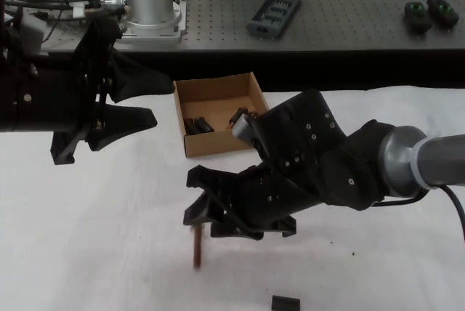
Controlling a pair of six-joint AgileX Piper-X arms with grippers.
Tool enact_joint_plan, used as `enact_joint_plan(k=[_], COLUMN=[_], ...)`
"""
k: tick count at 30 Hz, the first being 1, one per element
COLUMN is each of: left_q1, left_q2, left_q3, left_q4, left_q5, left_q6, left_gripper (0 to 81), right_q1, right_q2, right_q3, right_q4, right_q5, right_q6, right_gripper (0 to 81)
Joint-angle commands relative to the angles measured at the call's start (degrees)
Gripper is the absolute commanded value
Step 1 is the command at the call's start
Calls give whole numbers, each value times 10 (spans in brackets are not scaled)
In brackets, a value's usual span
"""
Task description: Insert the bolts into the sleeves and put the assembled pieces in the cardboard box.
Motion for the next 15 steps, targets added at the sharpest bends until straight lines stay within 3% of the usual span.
enact_joint_plan(k=[1, 4, 9, 15], left_q1=[2, 2, 2, -25], left_q2=[-7, -7, -7, -7], left_q3=[-3, -3, -3, -3], left_q4=[-7, -6, 60, 192], left_q5=[5, -21, -139, -219], left_q6=[6, 6, 34, 79], left_gripper=[386, 386, 386, 386], right_q1=[1, -6, -22, -27], right_q2=[0, 0, -26, -106], right_q3=[-5, -5, -5, -5], right_q4=[10, 42, 130, 237], right_q5=[16, 16, 15, 154], right_q6=[8, -36, -121, -273], right_gripper=[408, 329, 314, 314])
